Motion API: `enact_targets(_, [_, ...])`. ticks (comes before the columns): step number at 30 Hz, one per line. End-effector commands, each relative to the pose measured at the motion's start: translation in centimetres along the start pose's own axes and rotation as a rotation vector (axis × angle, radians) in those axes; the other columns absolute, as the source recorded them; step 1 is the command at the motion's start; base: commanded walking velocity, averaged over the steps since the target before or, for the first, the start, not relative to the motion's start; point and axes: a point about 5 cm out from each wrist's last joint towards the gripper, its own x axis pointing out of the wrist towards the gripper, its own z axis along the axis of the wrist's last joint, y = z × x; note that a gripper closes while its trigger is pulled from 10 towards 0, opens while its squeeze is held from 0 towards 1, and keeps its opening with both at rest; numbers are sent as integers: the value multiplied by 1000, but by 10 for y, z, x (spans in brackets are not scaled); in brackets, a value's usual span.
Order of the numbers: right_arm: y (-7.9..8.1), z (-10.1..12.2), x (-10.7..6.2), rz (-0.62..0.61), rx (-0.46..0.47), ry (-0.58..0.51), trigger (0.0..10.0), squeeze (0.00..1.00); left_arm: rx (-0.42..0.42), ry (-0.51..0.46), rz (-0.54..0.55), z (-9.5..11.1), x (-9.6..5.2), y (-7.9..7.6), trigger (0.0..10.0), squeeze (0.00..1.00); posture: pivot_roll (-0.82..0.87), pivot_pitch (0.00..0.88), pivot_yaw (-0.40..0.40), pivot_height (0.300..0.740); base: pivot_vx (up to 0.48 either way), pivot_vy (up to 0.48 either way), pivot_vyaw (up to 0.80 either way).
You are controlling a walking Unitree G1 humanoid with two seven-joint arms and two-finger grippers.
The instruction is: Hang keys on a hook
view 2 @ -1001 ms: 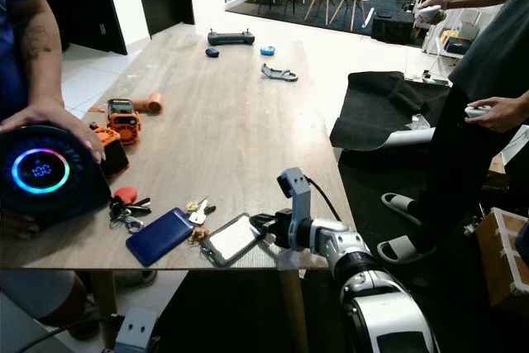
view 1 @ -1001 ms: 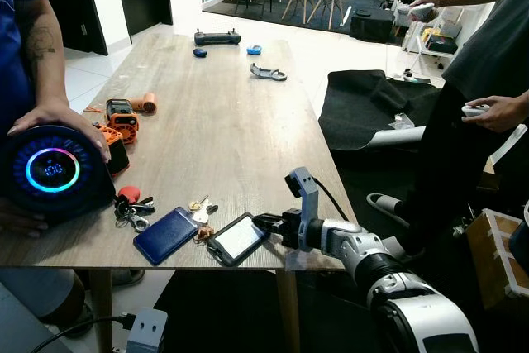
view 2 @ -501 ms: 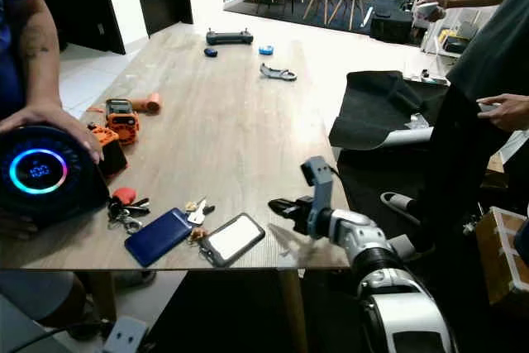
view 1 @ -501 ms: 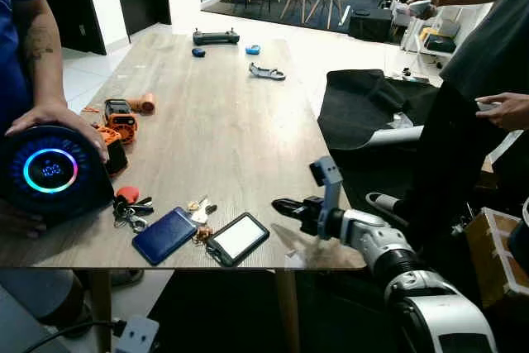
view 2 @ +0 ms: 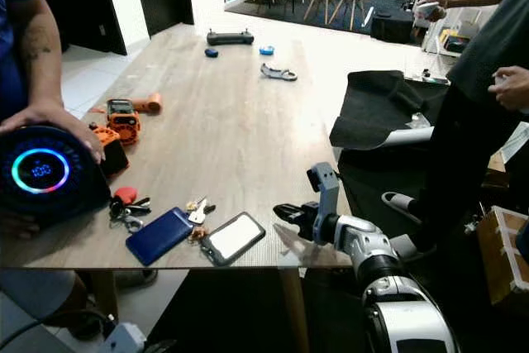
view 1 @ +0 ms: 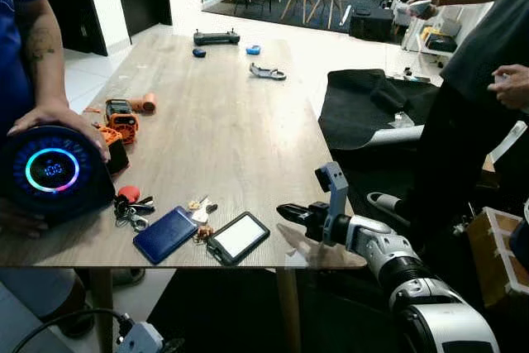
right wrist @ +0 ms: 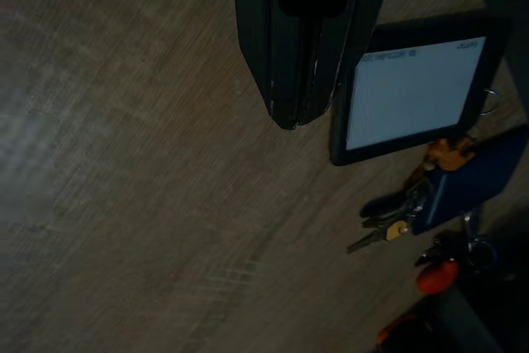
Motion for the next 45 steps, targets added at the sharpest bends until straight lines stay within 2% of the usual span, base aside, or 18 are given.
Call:
enact_targets(1, [-1,-2,-3,4,17,-3,10000,0,-2,-47,-62,14,-2,4,10000,0,116,89,-59,740,0,0,0])
enact_targets(3, [-1,-2,-3,5,17,-2,10000,0,-2,-59,-77,18,-2,3,10000,0,116,89,-59,740,0,0,0])
enact_targets(9, [-1,-2,-3,7,16,-1,10000,0,-34,-163,-159,50,3,3,10000,0,118,87,-61,740,0,0,0])
enact_targets(13, [-1,-1,-2,9,17,-2,10000,0,-63,-264,-189,78,12,6,10000,0,118,88,-62,740,0,0,0])
enact_targets(14, [-1,-1,-2,9,17,-2,10000,0,-63,-264,-189,78,12,6,10000,0,118,88,-62,740,0,0,0])
enact_targets(21, [0,1,-1,2,10,-10,10000,0,-77,-392,-201,123,31,18,10000,0,119,86,-62,740,0,0,0])
enact_targets(26, [1,2,0,4,3,-9,10000,0,-24,-385,-240,134,45,16,10000,0,118,86,-63,740,0,0,0])
enact_targets(28, [1,3,0,1,-6,-7,10000,0,32,-359,-270,137,55,12,10000,0,118,85,-65,740,0,0,0])
enact_targets(30, [1,3,0,1,-6,-7,10000,0,32,-359,-270,137,55,12,10000,0,118,85,-65,740,0,0,0])
enact_targets(31, [0,5,0,-7,-13,-16,10000,0,91,-348,-284,143,68,7,10000,0,116,85,-65,740,0,0,0])
enact_targets(33, [0,5,0,-7,-13,-16,10000,0,91,-348,-284,143,68,7,10000,0,116,85,-65,740,0,0,0])
enact_targets(35, [0,8,0,-16,-17,-27,10000,0,118,-332,-296,145,76,4,10000,0,115,87,-68,740,0,0,0])
enact_targets(37, [-1,10,0,-28,-22,-36,10000,0,124,-280,-297,142,88,-2,10000,0,115,87,-68,740,0,0,0])
enact_targets(40, [-1,11,0,-34,-28,-38,10000,0,133,-248,-287,139,96,-5,10000,0,114,91,-69,740,0,0,0])
enact_targets(43, [-1,12,1,-39,-33,-39,10000,0,194,-206,-253,133,107,-7,10000,0,112,93,-71,740,0,0,0])
enact_targets(44, [-1,12,1,-40,-36,-41,10000,0,251,-182,-210,130,114,-5,10000,0,112,93,-71,740,0,0,0])
enact_targets(45, [-1,12,1,-40,-36,-41,10000,0,251,-182,-210,130,114,-5,10000,0,112,93,-71,740,0,0,0])
